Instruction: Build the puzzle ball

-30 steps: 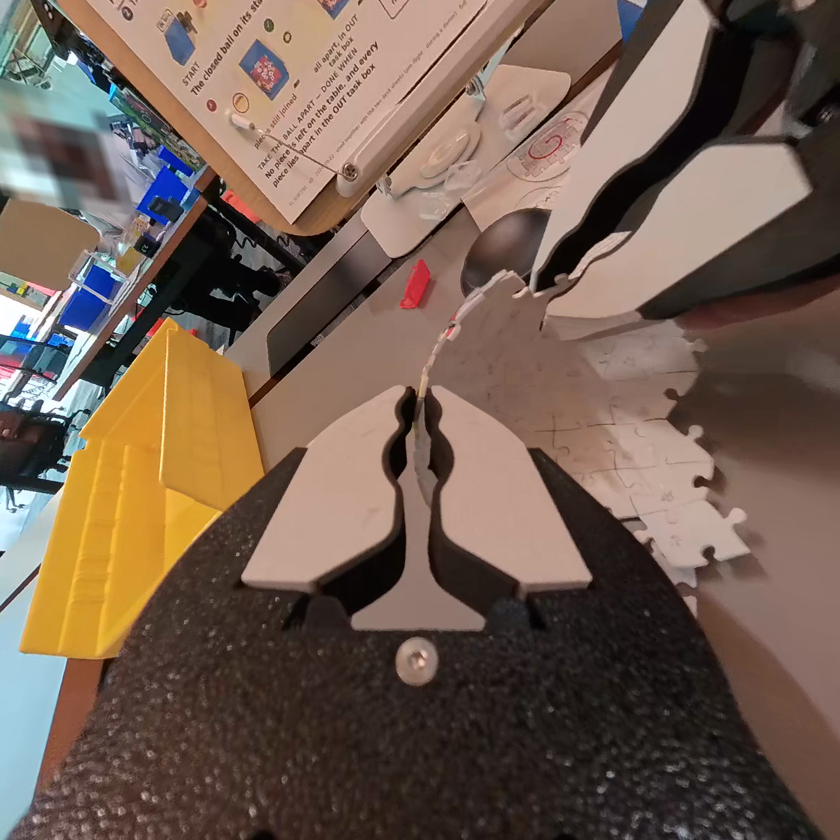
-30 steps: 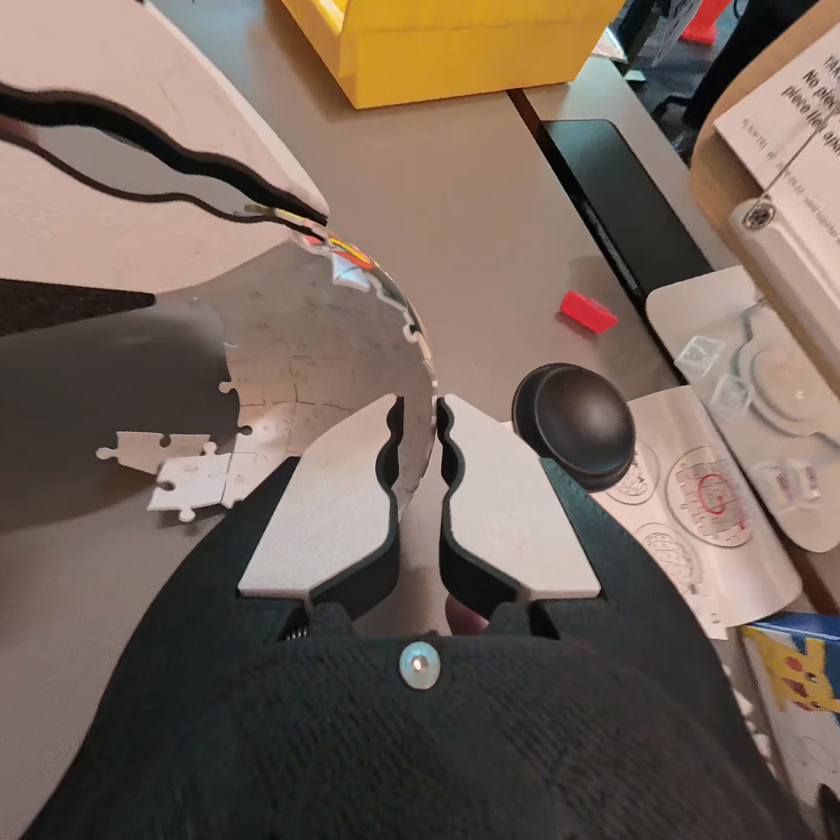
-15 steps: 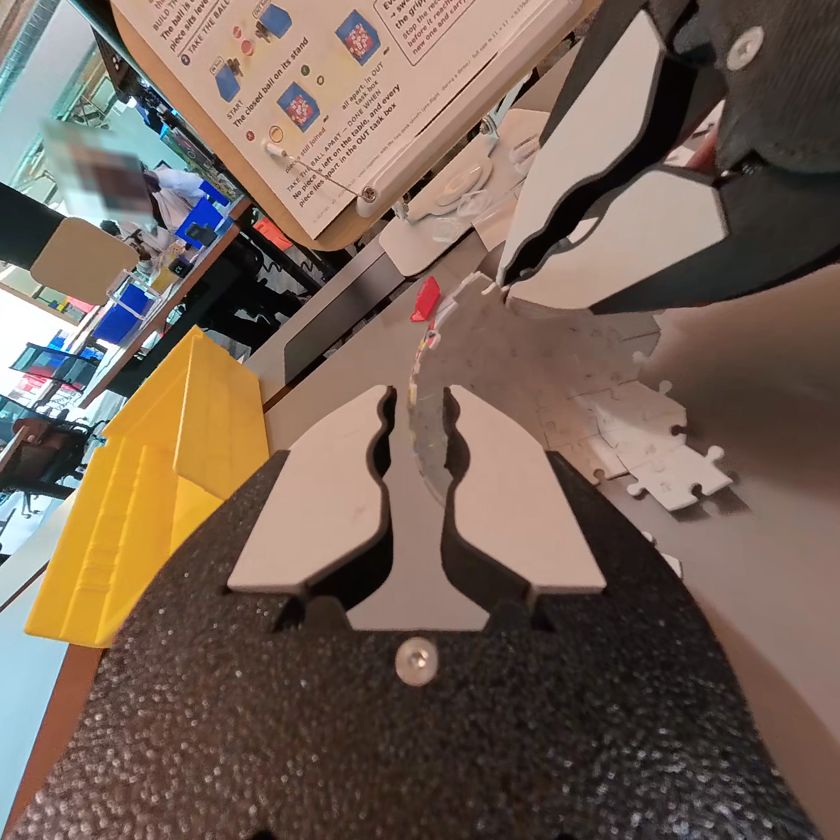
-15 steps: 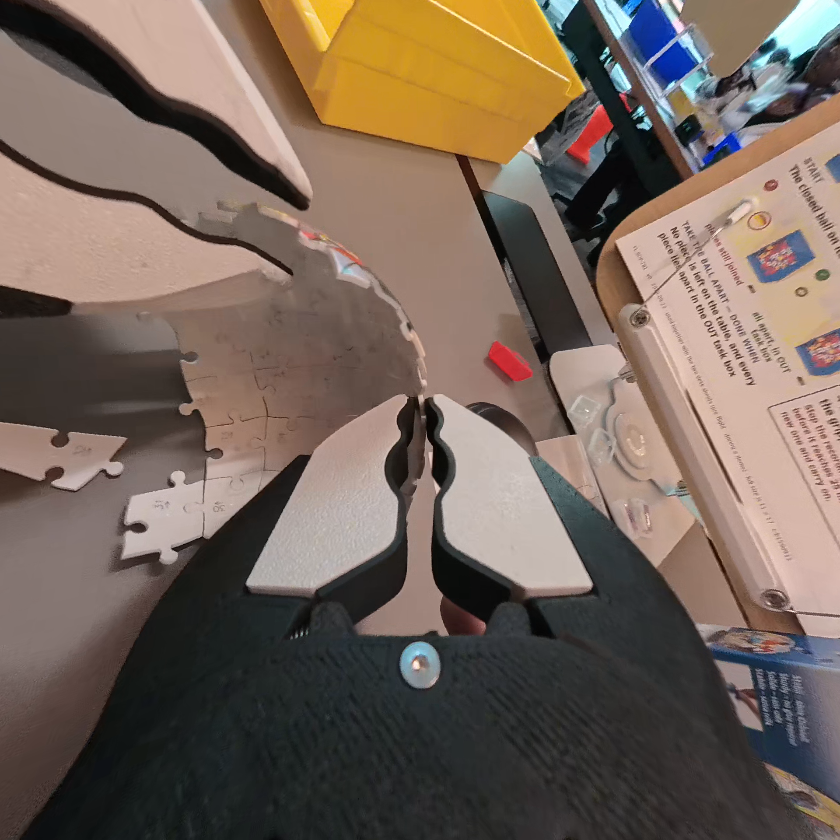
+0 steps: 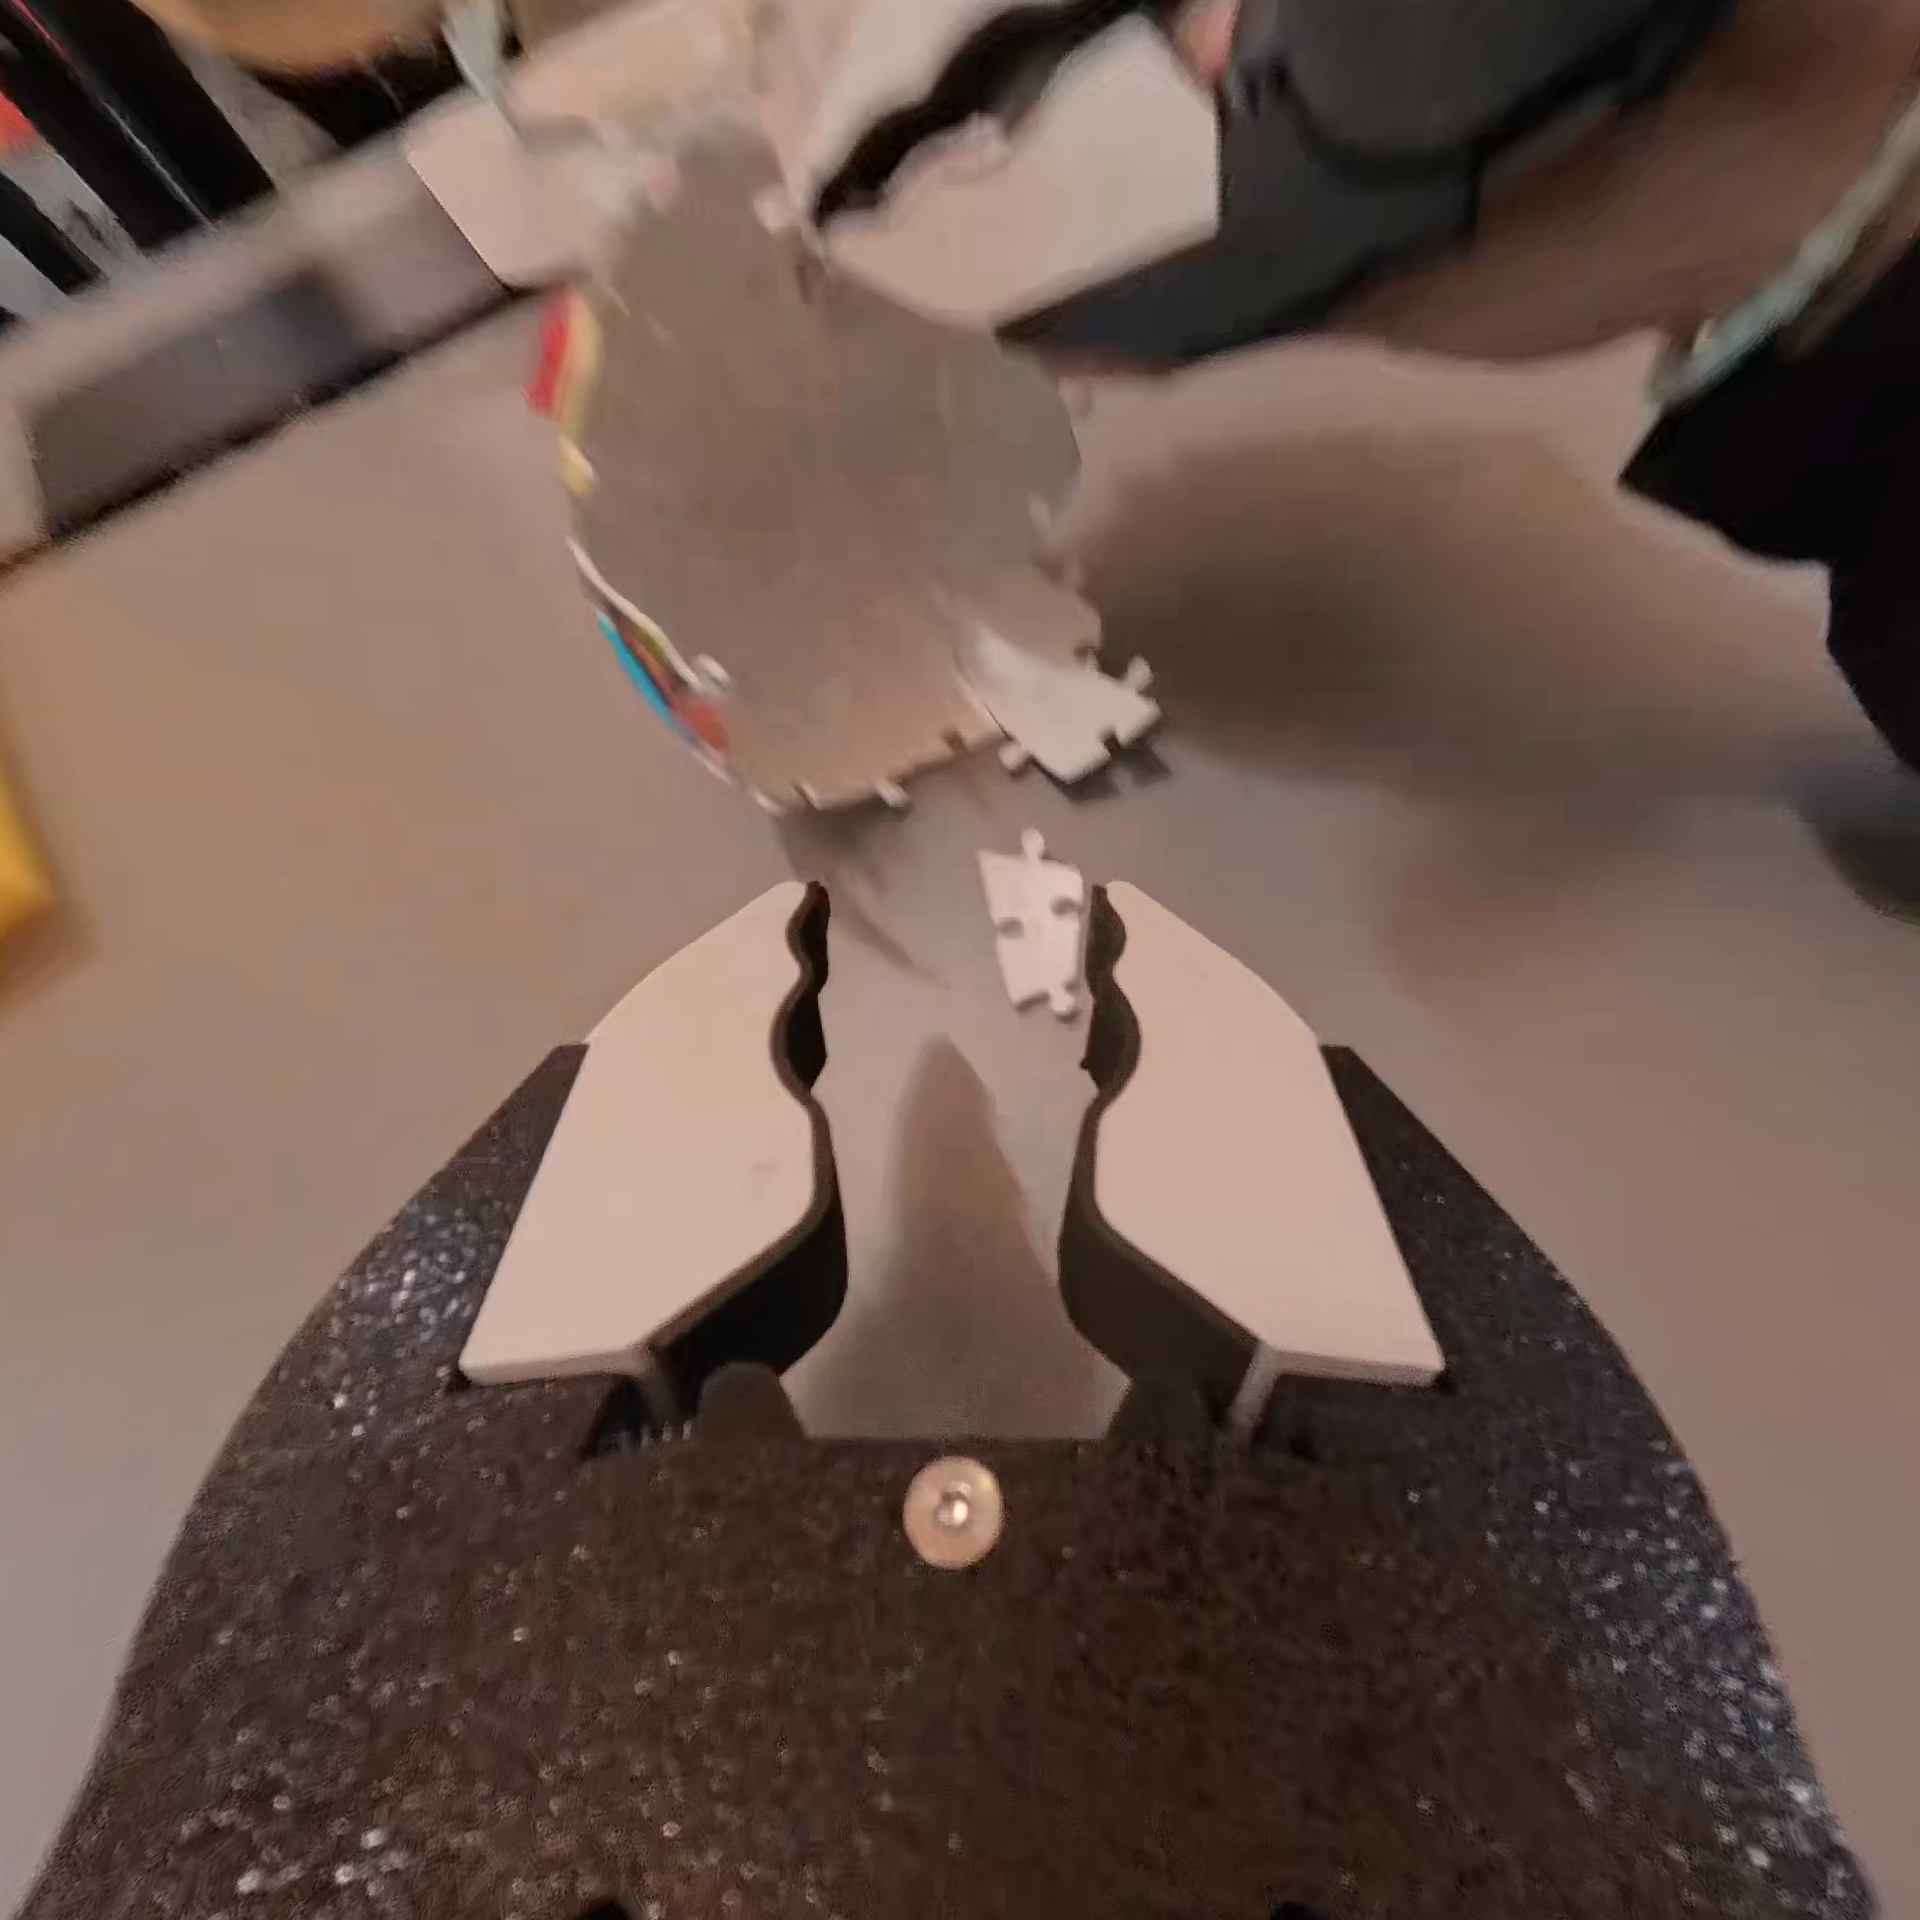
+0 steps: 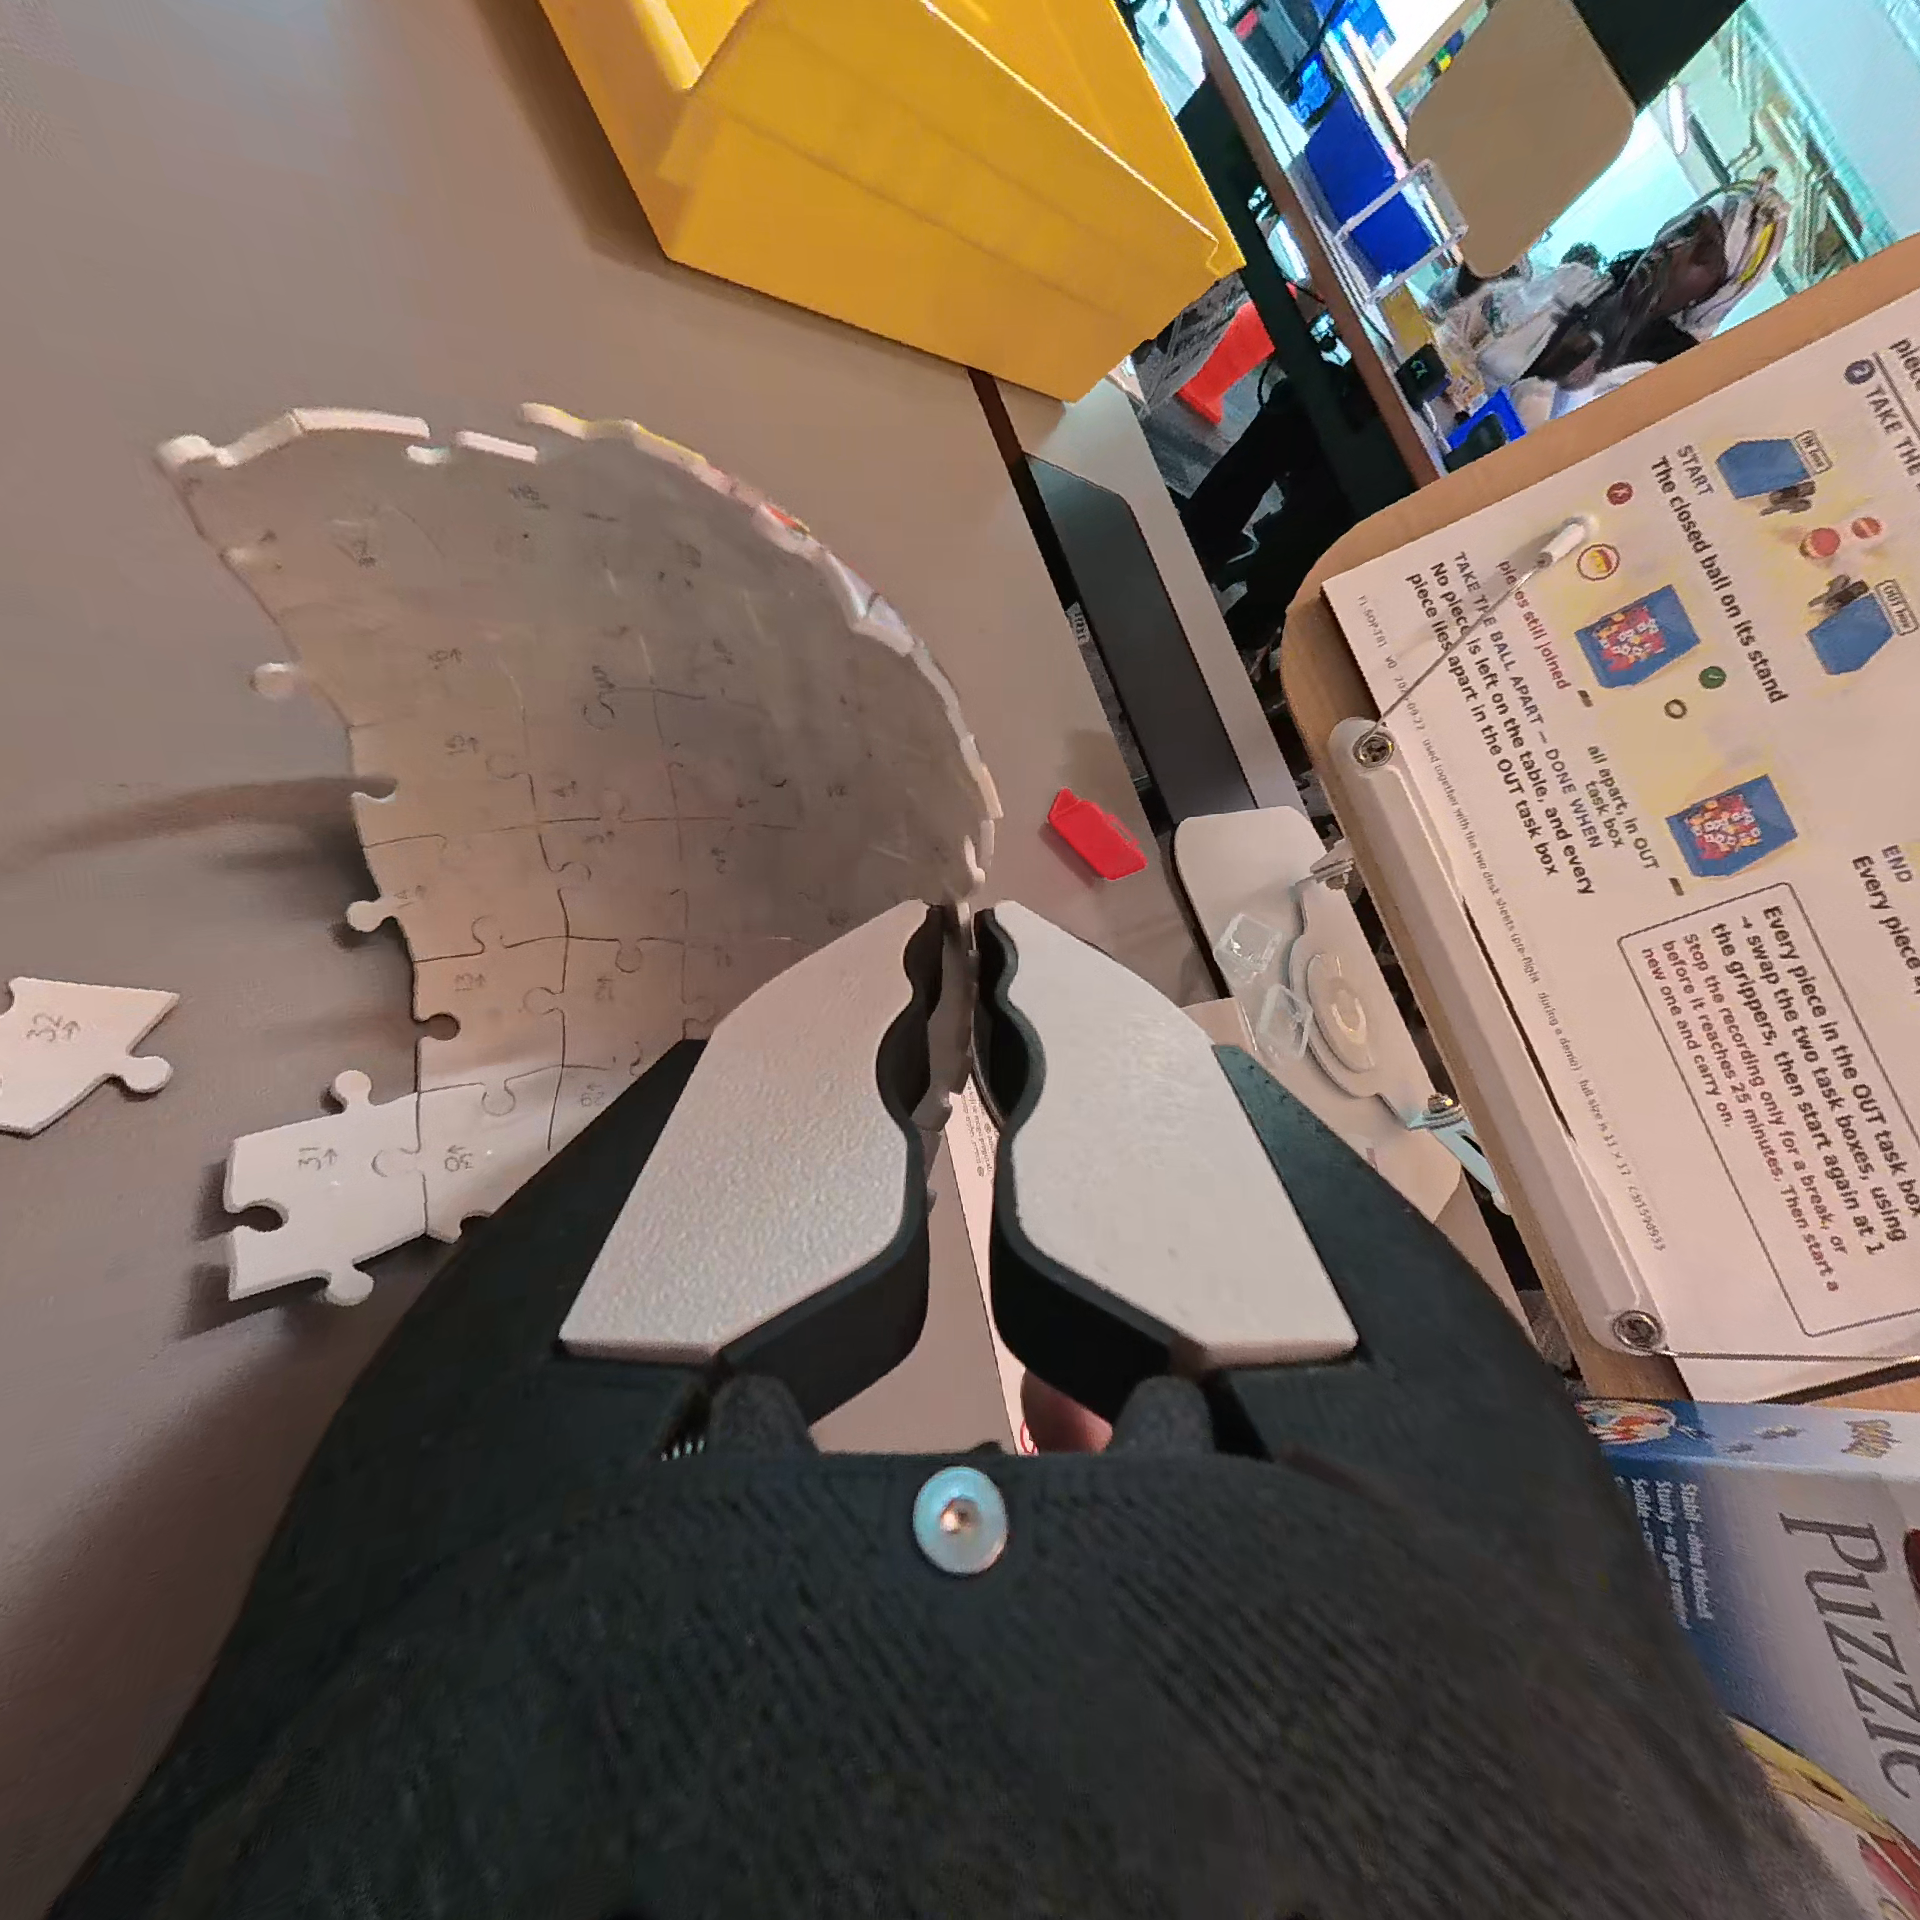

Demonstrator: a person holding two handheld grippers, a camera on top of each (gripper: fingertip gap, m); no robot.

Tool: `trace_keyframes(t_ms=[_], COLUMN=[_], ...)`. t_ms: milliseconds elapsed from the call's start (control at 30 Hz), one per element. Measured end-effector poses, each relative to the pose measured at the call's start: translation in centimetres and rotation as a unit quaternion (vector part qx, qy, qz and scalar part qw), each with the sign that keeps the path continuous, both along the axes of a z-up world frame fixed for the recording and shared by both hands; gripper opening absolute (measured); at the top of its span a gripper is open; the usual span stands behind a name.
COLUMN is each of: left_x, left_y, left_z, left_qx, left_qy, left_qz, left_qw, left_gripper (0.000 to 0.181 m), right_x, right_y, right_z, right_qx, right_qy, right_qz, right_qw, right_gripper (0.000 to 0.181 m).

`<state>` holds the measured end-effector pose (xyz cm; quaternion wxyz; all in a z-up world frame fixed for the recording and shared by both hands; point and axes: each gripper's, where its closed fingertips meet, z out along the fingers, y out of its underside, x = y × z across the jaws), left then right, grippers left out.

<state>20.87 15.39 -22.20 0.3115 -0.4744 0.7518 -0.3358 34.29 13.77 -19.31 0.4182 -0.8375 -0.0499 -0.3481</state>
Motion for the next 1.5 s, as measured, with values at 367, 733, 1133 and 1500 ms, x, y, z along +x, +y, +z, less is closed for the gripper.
trace_keyframes(t_ms=[367,733,1133,1500], left_x=[-0.2,-1.0,-0.4,0.4], left_y=[-0.6,-2.2,-2.4,-1.5], left_z=[-5.4,-5.4,-5.4,-4.9], left_qx=[-0.044,-0.037,-0.036,-0.068], left_qy=[0.126,0.120,0.117,0.095], left_qz=[0.035,0.010,0.009,0.102], left_qw=[0.990,0.992,0.992,0.988], left_gripper=[0.029,0.019,0.021,0.017], right_x=[-0.5,-0.9,-1.2,-1.7], right_y=[0.2,0.4,0.6,0.3], right_z=[0.4,0.6,0.8,1.3], right_qx=[0.005,0.013,0.019,0.047], right_qy=[0.010,0.016,-0.001,-0.036], right_qz=[0.014,0.022,0.036,0.016], right_qw=[1.000,1.000,0.999,0.998], right_gripper=[0.005,0.004,0.004,0.005])
